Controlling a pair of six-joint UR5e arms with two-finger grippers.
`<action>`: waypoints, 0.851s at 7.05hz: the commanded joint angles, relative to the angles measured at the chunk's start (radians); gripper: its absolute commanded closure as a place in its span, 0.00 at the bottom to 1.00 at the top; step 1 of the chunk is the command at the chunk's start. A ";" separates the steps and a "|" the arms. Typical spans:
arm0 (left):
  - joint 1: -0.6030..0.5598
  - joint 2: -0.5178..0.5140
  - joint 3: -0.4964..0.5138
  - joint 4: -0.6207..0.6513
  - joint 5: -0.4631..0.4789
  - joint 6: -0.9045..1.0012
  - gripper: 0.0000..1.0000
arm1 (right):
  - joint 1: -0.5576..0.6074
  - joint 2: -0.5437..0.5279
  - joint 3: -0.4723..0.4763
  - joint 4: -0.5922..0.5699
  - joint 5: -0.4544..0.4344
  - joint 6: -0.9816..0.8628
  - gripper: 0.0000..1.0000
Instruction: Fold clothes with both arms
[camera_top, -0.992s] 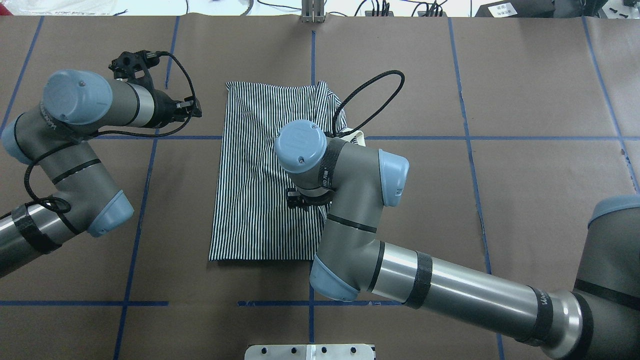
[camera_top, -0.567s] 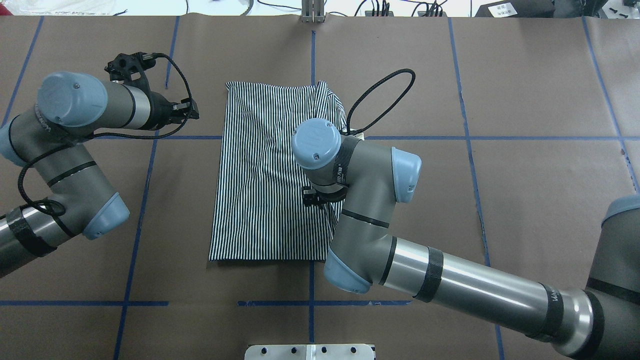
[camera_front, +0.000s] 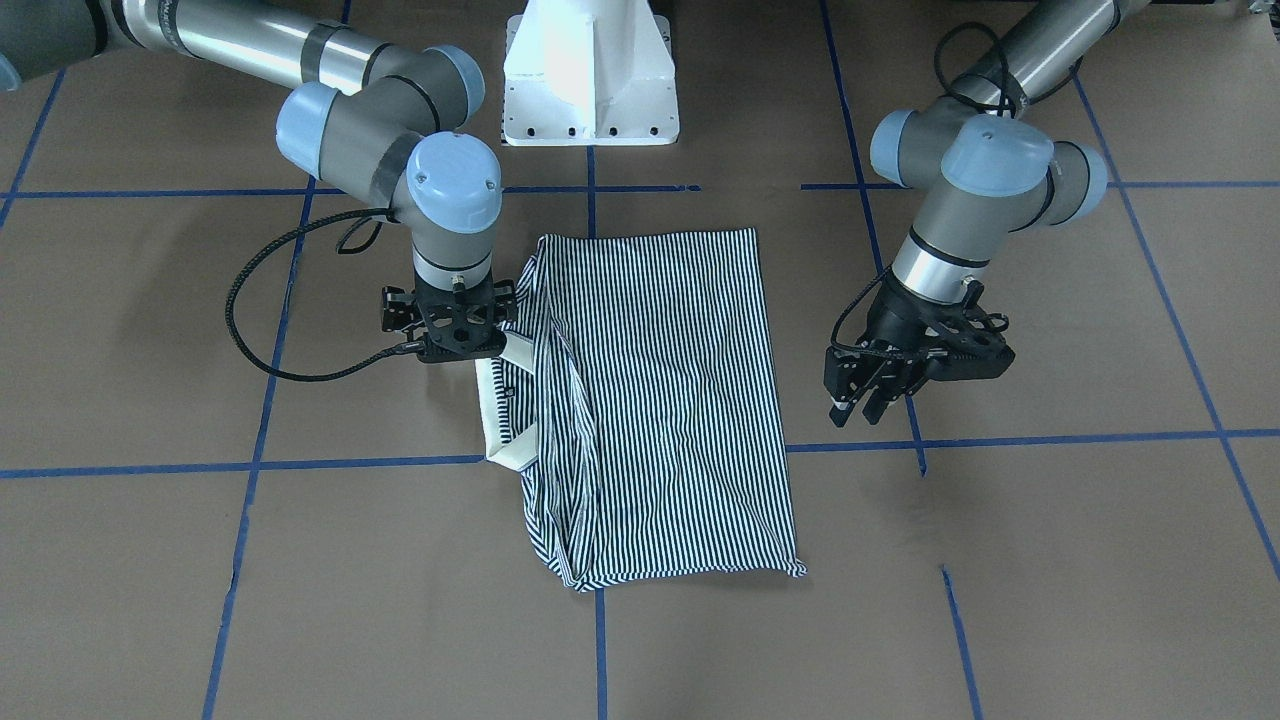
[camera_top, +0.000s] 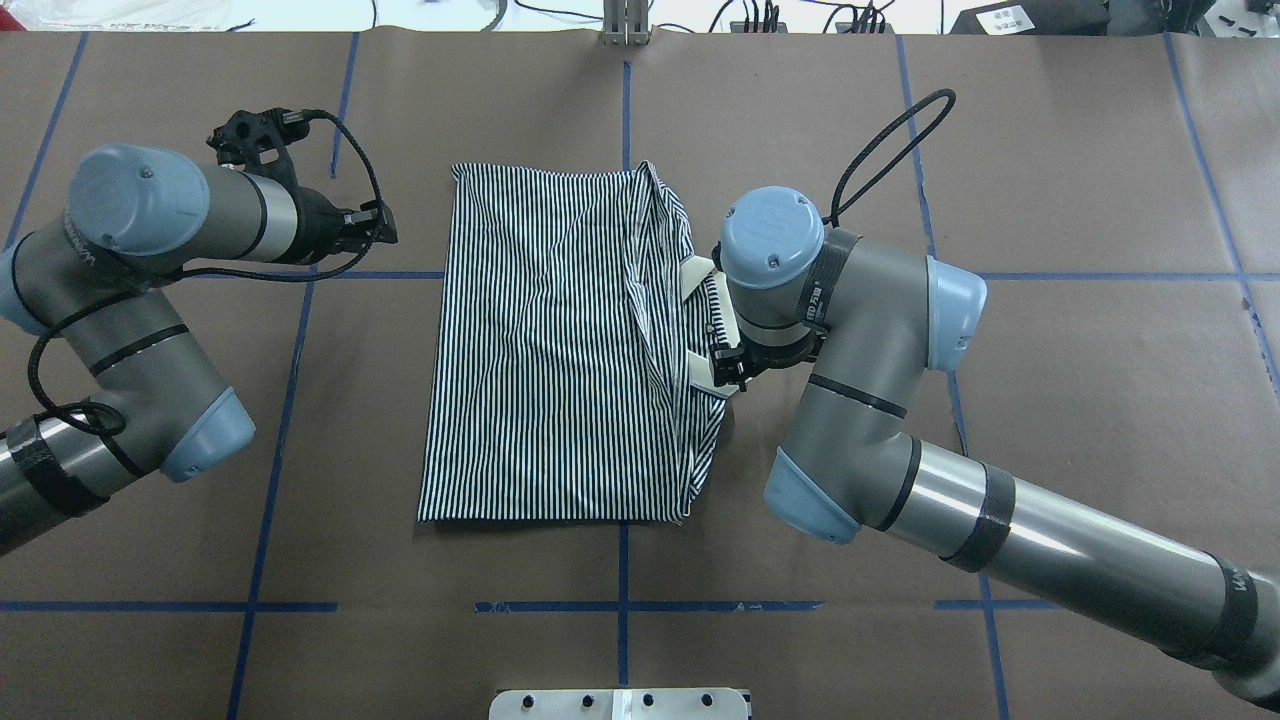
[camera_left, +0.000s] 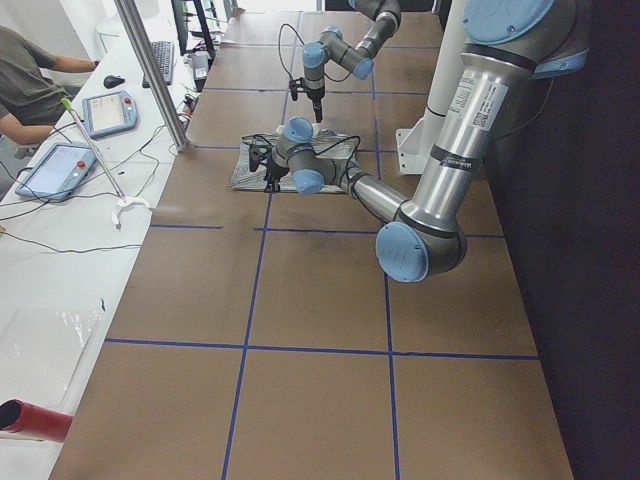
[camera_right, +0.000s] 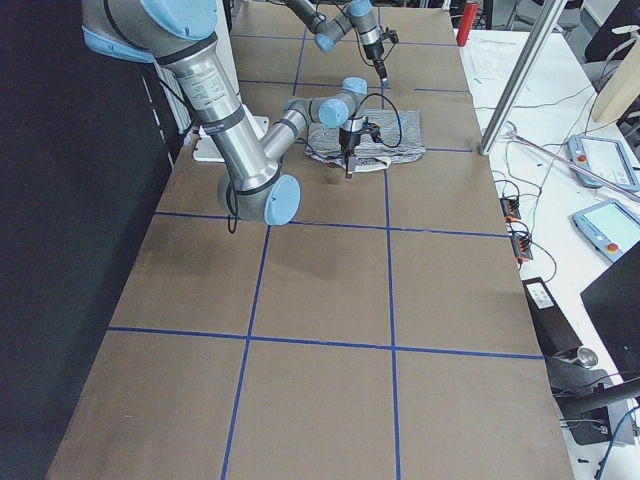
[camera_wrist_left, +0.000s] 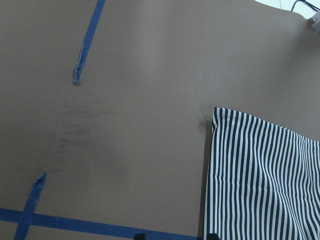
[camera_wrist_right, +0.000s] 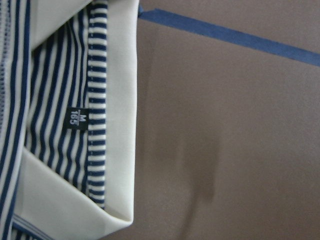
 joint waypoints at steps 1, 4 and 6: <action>0.000 0.003 -0.008 -0.001 0.001 -0.001 0.50 | 0.018 0.123 -0.065 0.005 0.003 0.035 0.00; 0.000 0.005 -0.016 0.001 -0.001 -0.001 0.49 | 0.016 0.337 -0.402 0.191 -0.002 0.164 0.00; 0.000 0.005 -0.016 0.001 -0.014 -0.001 0.49 | 0.006 0.352 -0.452 0.195 -0.002 0.152 0.00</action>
